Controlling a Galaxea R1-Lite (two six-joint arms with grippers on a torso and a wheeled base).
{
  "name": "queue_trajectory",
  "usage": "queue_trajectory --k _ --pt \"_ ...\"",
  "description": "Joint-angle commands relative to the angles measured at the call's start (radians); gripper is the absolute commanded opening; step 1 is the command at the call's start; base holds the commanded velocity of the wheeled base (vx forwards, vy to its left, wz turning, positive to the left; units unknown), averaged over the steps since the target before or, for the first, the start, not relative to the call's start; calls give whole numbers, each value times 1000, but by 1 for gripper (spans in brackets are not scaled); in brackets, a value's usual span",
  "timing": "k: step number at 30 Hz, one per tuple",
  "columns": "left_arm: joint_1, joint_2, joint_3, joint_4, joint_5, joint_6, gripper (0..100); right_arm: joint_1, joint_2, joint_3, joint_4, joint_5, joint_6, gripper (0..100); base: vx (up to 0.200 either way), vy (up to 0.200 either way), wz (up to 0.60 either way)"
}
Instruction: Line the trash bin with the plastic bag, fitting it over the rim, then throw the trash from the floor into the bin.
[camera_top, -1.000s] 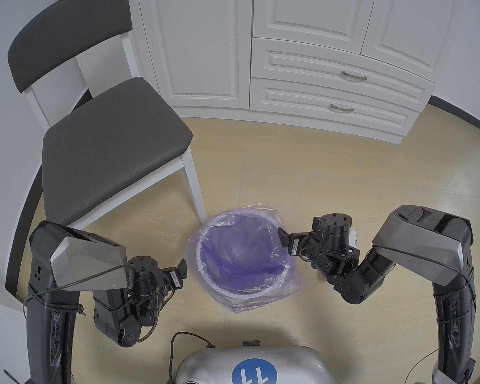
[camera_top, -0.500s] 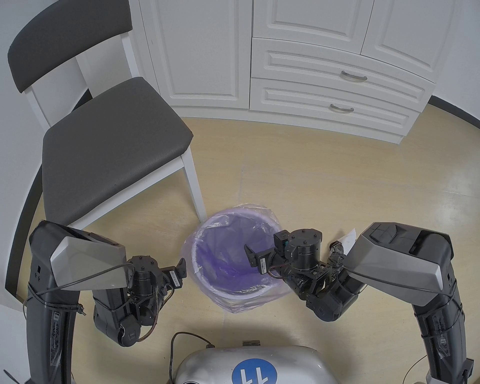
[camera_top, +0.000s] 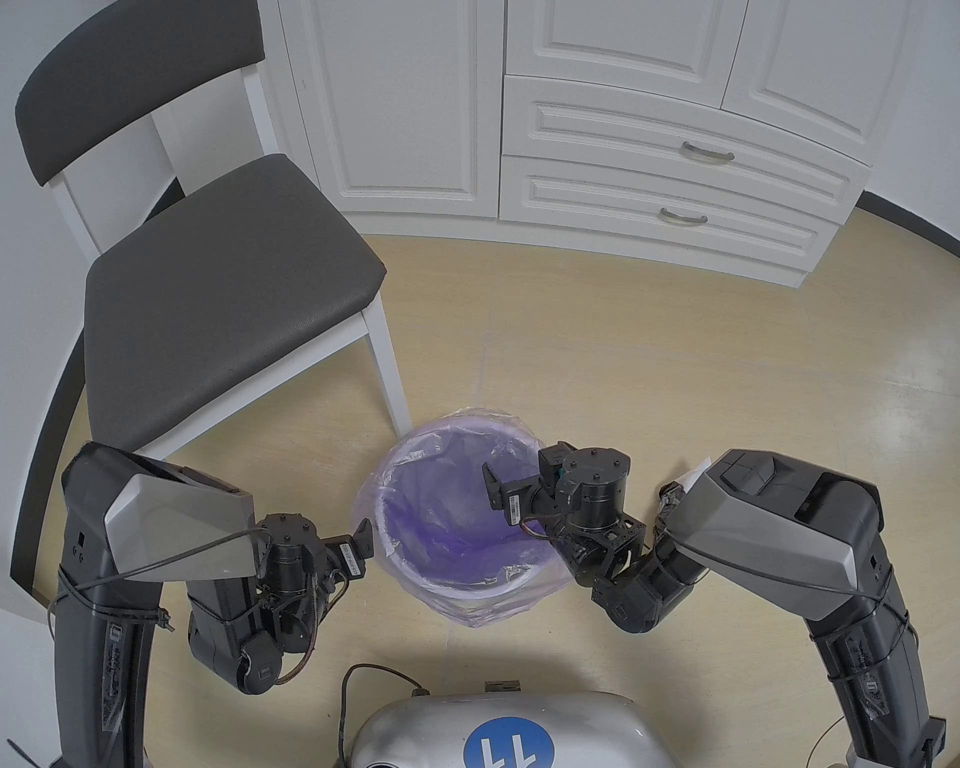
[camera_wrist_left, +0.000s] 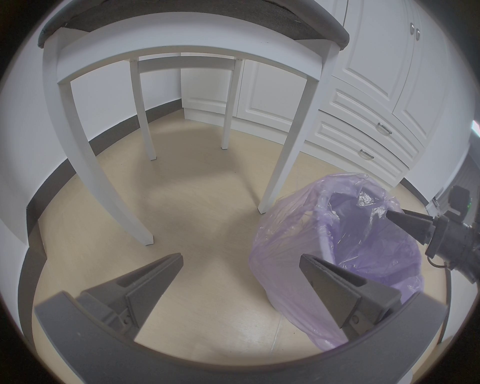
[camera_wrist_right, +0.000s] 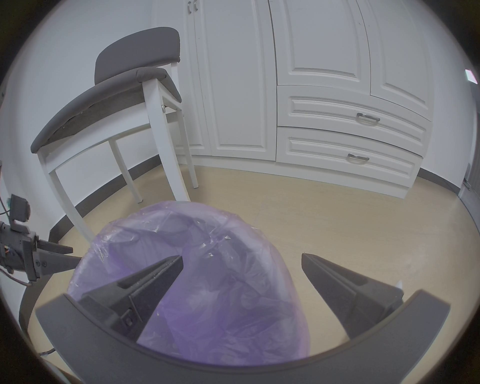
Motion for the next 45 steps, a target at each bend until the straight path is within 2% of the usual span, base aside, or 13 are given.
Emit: queue_trajectory --k 1,7,23,27,30,34,36,40,45 --pt "0 2 0 -1 1 -1 100 -11 15 -14 0 -6 -17 100 0 0 0" --pt "0 4 0 -1 0 -1 100 -31 23 -48 -11 -38 -49 100 0 0 0" --pt "0 5 -3 -1 0 -4 100 -101 18 -172 41 -47 -55 100 0 0 0" --pt "2 5 -7 -1 1 -4 100 -92 0 -137 36 -55 -51 100 0 0 0" --pt "2 5 -7 -1 1 -4 100 -55 -58 -28 41 -52 -52 100 0 0 0" --pt "2 4 -7 -1 0 -4 100 -32 -107 -7 53 -52 -48 100 0 0 0" --pt "2 4 -7 -1 0 -4 100 -32 -144 -8 102 -50 -31 100 0 0 0" --pt "2 2 -7 -1 0 -4 100 -66 -170 -56 257 -60 68 100 0 0 0" --pt "2 2 -9 -1 0 -4 100 -103 -164 -99 431 -118 147 100 0 0 0"
